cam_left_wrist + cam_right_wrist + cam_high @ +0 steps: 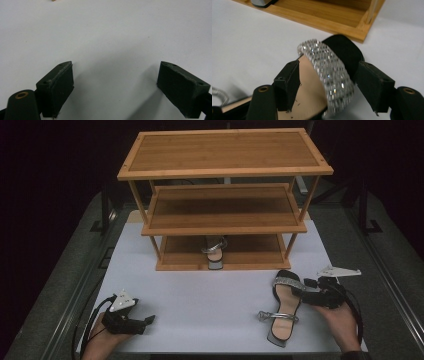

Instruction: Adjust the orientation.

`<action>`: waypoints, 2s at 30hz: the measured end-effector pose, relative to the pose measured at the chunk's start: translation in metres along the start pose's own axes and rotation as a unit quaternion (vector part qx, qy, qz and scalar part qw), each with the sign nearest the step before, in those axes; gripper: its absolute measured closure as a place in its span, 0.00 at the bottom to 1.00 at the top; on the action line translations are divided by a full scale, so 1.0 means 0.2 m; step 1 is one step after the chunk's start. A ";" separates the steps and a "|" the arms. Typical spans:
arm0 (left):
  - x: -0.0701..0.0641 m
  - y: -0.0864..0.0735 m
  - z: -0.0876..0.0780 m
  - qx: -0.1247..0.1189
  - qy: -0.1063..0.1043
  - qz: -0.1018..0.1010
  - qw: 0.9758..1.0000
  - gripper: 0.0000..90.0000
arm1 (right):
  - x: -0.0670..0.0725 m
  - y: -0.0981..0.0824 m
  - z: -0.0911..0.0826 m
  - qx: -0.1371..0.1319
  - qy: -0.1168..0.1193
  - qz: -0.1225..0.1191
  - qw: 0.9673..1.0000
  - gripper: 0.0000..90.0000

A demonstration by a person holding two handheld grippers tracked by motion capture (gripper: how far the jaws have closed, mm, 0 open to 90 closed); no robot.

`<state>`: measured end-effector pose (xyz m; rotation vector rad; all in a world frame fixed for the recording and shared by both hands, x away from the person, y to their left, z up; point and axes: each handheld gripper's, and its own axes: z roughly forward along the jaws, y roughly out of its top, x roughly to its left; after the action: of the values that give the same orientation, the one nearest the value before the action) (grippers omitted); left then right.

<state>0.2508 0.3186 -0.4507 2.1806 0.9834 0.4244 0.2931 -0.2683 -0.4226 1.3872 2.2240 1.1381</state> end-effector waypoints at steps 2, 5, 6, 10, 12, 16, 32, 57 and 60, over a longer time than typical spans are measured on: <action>0.00 0.00 0.00 -0.001 0.001 0.000 1.000 0.14 | 0.00 0.03 0.03 0.001 0.003 -0.006 1.000 0.41; 0.00 0.00 0.00 0.000 -0.001 0.001 1.000 0.14 | 0.00 0.06 0.07 0.010 0.009 -0.015 1.000 0.44; 0.00 0.00 0.00 0.000 -0.001 0.001 1.000 0.14 | 0.00 0.06 0.09 0.016 0.013 -0.018 1.000 0.46; 0.00 0.00 0.00 -0.001 -0.001 0.000 1.000 0.14 | 0.01 0.07 0.13 0.028 0.021 -0.032 0.999 0.52; 0.00 0.00 0.00 -0.001 -0.001 0.000 1.000 0.14 | 0.00 0.07 0.13 0.027 0.030 -0.036 0.999 0.55; 0.00 0.00 0.00 -0.001 -0.001 0.000 1.000 0.14 | 0.00 0.09 0.13 0.023 0.048 -0.054 0.997 0.65; 0.00 0.00 0.00 0.000 -0.002 0.000 1.000 0.14 | 0.22 0.28 0.18 -0.037 0.157 -0.115 0.980 0.68; 0.00 0.00 0.00 0.000 -0.003 0.000 1.000 0.14 | 0.65 0.45 0.70 0.023 0.277 -0.202 0.939 0.63; 0.00 0.00 0.00 0.000 -0.003 0.000 1.000 0.14 | 0.65 0.45 0.71 0.020 0.276 -0.194 0.941 0.60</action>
<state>0.2512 0.3192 -0.4510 2.1810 0.9811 0.4176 0.3697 -0.0699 -0.4278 0.6240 2.7408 1.4601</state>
